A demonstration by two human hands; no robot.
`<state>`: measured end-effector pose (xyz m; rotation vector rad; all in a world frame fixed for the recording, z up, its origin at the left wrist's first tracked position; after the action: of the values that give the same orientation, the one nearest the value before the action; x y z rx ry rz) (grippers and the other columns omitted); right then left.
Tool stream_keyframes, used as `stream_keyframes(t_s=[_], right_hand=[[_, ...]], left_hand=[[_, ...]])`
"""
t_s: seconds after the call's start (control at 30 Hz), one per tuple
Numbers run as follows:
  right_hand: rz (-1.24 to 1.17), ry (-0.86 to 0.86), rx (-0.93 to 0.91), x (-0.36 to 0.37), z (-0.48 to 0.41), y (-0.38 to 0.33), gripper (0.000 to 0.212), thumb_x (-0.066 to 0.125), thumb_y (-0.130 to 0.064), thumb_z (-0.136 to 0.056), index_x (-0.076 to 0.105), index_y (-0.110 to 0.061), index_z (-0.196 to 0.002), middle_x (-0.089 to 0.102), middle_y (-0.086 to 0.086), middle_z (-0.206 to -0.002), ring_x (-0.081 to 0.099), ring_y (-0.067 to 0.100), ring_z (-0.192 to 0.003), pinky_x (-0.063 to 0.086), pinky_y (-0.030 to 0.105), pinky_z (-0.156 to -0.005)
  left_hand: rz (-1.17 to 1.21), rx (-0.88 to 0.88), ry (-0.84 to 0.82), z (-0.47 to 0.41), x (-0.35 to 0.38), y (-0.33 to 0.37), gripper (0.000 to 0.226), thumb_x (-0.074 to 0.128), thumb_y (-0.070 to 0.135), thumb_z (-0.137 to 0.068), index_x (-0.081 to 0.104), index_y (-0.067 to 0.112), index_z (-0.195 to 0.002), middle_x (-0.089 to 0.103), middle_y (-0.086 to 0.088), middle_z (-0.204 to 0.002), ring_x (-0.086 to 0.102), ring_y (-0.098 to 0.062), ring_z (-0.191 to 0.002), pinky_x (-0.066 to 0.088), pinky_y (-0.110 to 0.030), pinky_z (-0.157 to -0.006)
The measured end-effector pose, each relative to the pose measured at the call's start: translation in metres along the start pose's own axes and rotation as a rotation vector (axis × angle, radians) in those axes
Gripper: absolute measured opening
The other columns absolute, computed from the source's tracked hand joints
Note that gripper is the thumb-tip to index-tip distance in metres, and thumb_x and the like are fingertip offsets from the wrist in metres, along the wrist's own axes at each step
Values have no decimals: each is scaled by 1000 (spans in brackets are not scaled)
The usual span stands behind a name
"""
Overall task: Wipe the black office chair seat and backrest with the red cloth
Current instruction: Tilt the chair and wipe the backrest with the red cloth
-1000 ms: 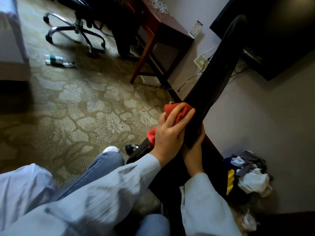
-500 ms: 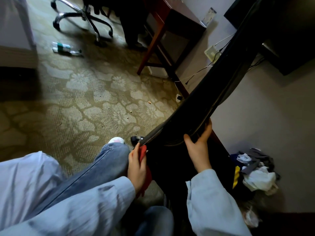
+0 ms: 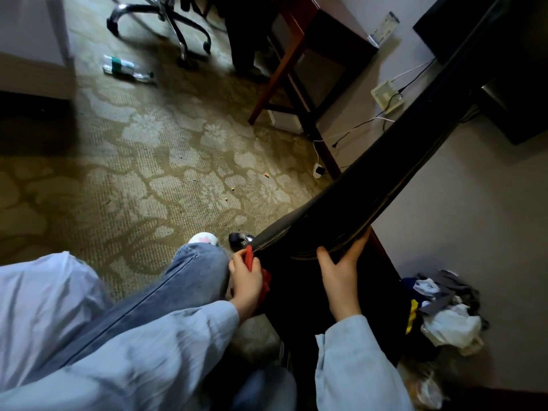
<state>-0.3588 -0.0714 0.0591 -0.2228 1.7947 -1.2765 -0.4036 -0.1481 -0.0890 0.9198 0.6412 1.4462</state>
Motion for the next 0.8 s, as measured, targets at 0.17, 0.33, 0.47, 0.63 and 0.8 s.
stream_keyframes(t_s=[0.17,0.33,0.47,0.63,0.8], right_hand=[[52,2,-16,0,-1,1,93,59,-6,-86,-5,-29,-148,16,3,-155,23,19,-141,23,41,-116],[57,-8,-13,0,1,2,91,58,-3,-86,-4,-26,-149,17,4,-155,24,17,-140,23,34,-115],[-3,1,-30,-4,-1,2,84,55,-2,-88,5,-30,-149,28,2,-151,36,13,-133,33,33,-109],[-66,59,-19,-6,-4,-1,77,54,-2,-88,15,-31,-147,33,-2,-148,37,14,-132,35,25,-100],[-118,17,-30,-15,-7,-12,79,54,-3,-88,13,-36,-146,29,-1,-151,32,17,-136,31,38,-112]], left_hand=[[4,-27,12,14,10,25,36,46,17,-95,42,11,-131,37,-19,-130,45,-28,-111,31,-24,-91],[92,121,-75,35,17,61,34,45,6,-94,42,6,-128,31,-18,-127,45,1,-77,32,5,-60],[158,352,-227,50,12,93,32,54,10,-89,53,20,-120,43,-6,-120,50,-4,-95,38,-1,-83],[252,436,-211,50,-6,76,35,55,26,-73,61,33,-106,58,-9,-117,54,-19,-112,39,-34,-103],[-10,44,-80,21,-13,27,45,44,8,-90,42,21,-133,29,-12,-134,44,-24,-112,29,-34,-110]])
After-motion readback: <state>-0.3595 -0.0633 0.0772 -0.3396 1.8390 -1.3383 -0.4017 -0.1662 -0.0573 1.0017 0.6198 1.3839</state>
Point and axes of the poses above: each hand's wrist, its own z-axis away from the middle knuckle, its own x-axis out of the palm, y = z × x, the point moved 1 cm from there along -z, towards the middle knuckle
